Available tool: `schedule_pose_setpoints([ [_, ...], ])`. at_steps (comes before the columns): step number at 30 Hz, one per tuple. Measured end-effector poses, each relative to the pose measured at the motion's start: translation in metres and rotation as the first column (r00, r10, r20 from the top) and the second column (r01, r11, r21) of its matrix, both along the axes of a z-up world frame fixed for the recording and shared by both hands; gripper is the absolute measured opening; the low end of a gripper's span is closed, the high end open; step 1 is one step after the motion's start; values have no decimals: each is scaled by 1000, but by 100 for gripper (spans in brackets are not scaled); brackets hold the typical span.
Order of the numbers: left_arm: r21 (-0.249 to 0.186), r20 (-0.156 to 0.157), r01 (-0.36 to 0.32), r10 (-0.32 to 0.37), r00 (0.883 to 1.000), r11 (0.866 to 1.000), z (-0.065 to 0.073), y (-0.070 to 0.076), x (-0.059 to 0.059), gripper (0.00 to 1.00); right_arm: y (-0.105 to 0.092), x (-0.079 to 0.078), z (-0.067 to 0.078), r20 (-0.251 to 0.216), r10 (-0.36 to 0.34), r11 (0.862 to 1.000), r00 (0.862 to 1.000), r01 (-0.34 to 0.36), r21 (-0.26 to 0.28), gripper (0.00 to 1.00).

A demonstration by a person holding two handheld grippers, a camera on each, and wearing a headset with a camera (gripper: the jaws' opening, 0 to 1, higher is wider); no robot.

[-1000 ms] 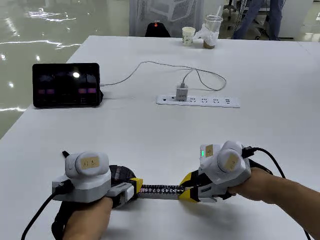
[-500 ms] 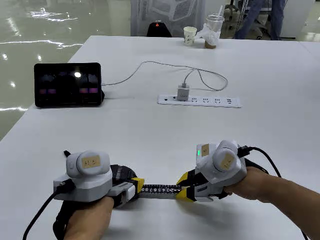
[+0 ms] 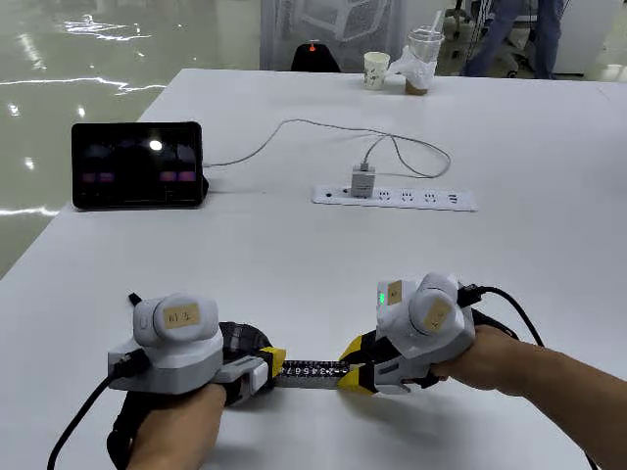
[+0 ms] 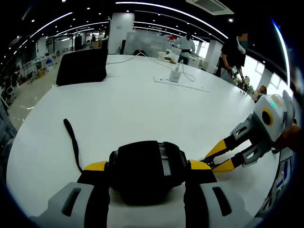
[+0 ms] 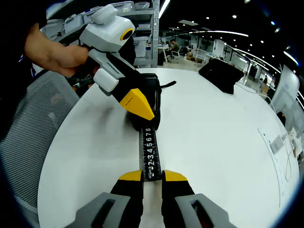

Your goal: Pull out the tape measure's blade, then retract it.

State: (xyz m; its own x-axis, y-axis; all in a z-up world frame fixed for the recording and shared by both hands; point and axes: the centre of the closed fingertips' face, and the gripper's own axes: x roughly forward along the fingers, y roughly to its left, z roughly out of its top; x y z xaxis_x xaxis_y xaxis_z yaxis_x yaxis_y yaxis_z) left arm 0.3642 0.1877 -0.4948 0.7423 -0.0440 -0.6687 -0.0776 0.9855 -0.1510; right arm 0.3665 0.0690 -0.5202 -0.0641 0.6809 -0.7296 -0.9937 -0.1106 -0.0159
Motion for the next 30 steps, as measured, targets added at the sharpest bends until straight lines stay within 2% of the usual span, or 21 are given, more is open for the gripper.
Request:
schedule_pose_setpoints([
  [30,-9,-2,-1,1,1000,1000,0,0,1,58,27,-4,-1,-5,15,1000,1000,-15,17,11],
])
